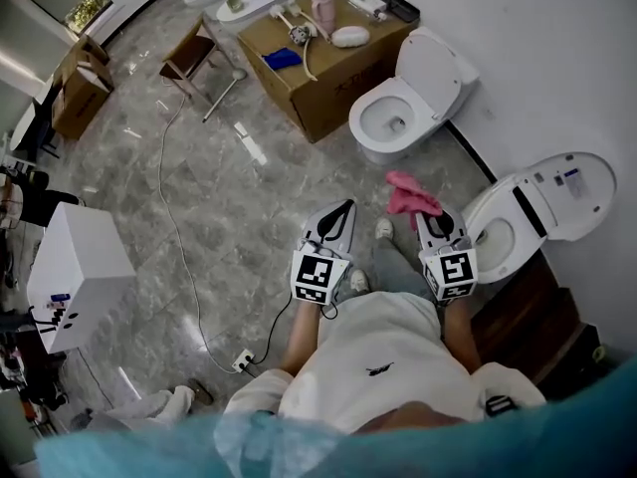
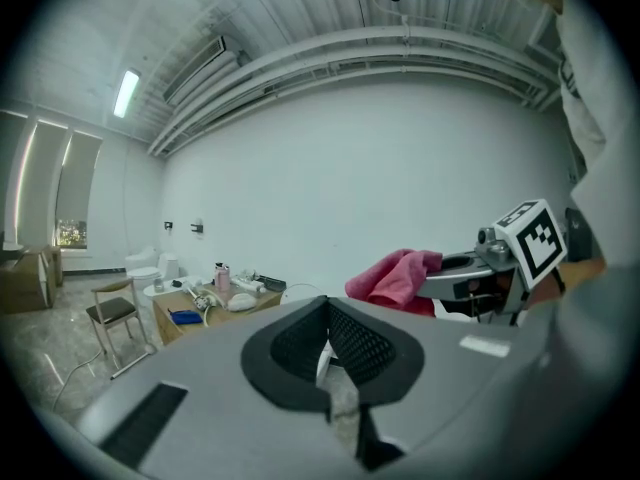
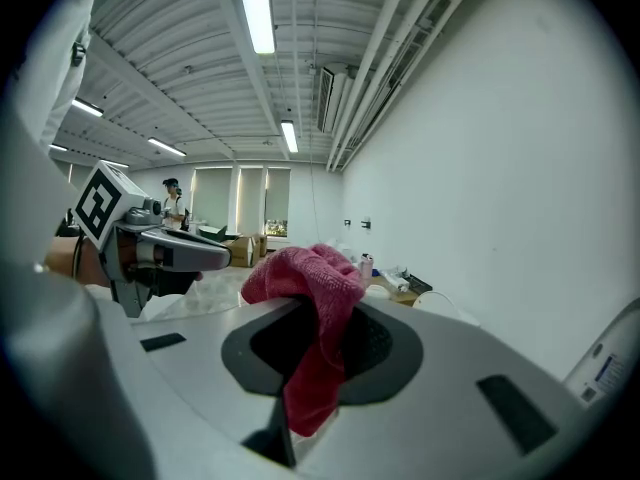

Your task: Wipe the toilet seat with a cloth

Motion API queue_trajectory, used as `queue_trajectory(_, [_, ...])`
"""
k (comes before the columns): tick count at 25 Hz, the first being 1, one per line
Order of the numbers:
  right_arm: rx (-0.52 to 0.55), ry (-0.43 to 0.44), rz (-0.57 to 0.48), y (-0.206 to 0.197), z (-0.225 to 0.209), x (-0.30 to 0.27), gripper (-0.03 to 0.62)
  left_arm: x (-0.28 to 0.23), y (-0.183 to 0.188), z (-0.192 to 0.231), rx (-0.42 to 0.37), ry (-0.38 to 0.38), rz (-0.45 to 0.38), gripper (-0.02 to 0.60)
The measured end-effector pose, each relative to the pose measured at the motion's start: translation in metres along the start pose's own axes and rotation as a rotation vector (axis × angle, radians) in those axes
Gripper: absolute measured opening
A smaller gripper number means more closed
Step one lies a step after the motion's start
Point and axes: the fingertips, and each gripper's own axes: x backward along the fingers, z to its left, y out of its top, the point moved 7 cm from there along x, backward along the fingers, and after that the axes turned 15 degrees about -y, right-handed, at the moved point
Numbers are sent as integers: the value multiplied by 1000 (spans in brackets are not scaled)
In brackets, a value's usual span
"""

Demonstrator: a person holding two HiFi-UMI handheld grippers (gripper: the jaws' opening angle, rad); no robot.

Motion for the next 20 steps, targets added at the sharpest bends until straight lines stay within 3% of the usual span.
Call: queue_trajectory(20, [-49, 127, 25, 12, -107, -177, 54, -163, 45, 95, 12, 103, 30, 6])
